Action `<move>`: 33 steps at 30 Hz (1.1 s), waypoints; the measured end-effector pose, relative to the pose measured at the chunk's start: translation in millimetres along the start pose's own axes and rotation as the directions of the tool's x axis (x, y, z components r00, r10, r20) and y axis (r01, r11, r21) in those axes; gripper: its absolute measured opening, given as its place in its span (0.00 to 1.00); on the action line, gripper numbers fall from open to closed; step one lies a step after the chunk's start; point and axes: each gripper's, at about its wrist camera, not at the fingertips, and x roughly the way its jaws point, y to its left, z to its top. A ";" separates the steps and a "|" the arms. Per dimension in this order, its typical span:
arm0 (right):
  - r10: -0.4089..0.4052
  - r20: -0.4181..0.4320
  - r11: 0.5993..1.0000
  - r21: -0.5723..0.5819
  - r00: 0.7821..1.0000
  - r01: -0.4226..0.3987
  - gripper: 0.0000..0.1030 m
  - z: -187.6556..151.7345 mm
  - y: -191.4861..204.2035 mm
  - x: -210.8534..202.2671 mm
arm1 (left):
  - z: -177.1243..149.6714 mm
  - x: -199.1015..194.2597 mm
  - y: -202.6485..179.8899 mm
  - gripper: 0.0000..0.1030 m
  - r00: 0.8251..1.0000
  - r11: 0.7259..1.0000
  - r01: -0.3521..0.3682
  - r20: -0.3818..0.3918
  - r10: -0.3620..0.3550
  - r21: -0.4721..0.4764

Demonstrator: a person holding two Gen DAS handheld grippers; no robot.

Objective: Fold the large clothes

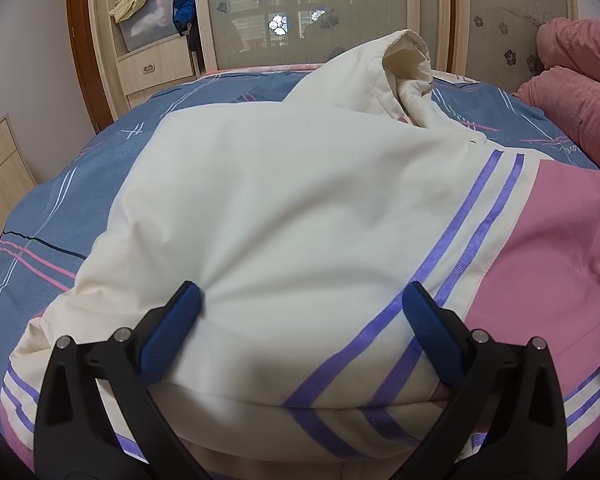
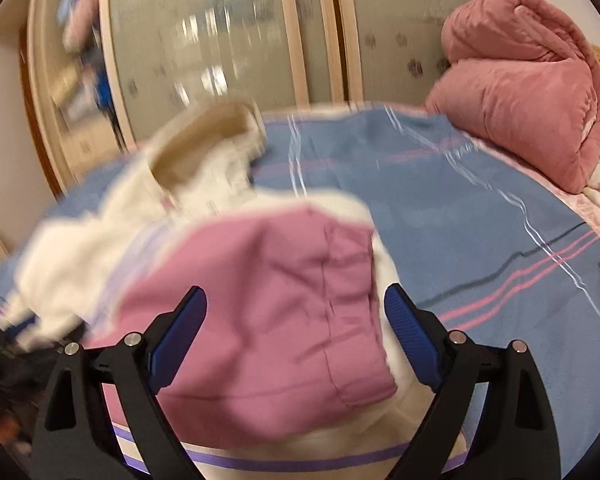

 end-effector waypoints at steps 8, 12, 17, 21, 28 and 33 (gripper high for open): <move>0.009 -0.195 1.000 -0.025 0.981 -0.015 0.89 -9.2 5.4 38.1 | -2.1 -1.4 -1.5 0.98 1.000 1.000 -0.001 0.001 0.001 0.000; -0.028 -0.198 0.997 -0.072 0.980 0.014 0.89 -13.5 13.2 39.4 | 0.7 -3.6 -3.4 0.98 1.000 1.000 -0.020 -0.004 0.020 0.008; -0.045 -0.204 0.996 -0.086 0.978 0.028 0.90 -15.8 14.8 43.0 | 8.1 -30.0 7.6 0.98 0.992 0.992 -0.064 0.100 0.075 -0.111; -0.051 -0.200 0.995 -0.099 0.978 0.032 0.90 -17.4 16.4 43.2 | 3.5 -4.0 16.3 0.98 1.000 0.989 -0.030 -0.004 0.029 -0.143; -0.057 -0.200 0.994 -0.105 0.978 0.037 0.91 -17.0 14.8 44.3 | 3.4 0.7 9.7 0.98 0.998 0.992 -0.064 -0.005 0.064 -0.109; -0.055 -0.202 0.994 -0.105 0.978 0.034 0.91 -17.2 14.9 45.5 | 16.5 -12.5 7.1 0.98 0.995 0.990 -0.097 0.012 0.099 -0.102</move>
